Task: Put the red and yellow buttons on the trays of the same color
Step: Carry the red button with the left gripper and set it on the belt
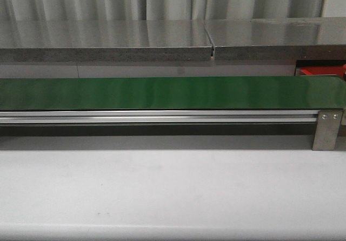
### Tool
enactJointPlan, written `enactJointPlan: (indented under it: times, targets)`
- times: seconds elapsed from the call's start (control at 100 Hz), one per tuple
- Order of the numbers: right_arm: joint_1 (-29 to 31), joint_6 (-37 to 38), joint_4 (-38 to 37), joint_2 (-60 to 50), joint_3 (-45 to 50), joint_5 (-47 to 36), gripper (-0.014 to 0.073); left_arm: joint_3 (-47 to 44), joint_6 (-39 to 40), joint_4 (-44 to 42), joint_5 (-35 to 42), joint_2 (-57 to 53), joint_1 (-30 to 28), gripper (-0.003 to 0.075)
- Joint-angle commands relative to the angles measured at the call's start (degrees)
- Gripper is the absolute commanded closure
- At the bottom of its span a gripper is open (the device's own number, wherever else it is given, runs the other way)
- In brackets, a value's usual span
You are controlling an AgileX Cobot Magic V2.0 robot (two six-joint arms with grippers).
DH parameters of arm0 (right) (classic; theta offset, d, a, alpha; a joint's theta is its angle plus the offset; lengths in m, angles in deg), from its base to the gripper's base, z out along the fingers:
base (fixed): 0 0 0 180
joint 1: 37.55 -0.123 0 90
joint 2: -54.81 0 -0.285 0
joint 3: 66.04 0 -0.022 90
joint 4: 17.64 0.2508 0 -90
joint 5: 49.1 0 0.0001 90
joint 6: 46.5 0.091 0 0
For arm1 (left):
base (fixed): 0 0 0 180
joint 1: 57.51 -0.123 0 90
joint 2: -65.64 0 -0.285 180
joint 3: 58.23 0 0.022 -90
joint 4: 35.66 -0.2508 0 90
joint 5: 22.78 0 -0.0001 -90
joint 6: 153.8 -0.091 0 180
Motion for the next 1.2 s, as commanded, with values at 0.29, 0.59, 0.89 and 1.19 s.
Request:
enactJointPlan:
  times: [0.29,0.59,0.89,1.19]
  targets:
    - [0.0,-0.4,0.4,-0.3,-1.4,-4.2,0.0662,14.6,2.7,-1.7,-3.2,-3.3,-1.1,0.0174]
    - [0.0,-0.4,0.4,-0.3,-1.4,-4.2,0.0662,16.0,-6.6,-3.5,-6.4,-1.0,-9.6,0.0174]
    - [0.0,-0.4,0.4,-0.3,-1.4,-4.2,0.0662,16.0,-17.3,-2.8,-3.7,2.8,-15.1,0.0174]
    - [0.0,-0.4,0.4,-0.3,-1.4,-4.2,0.0662,16.0,-22.9,-3.0,4.3,7.1,-15.1,0.0174]
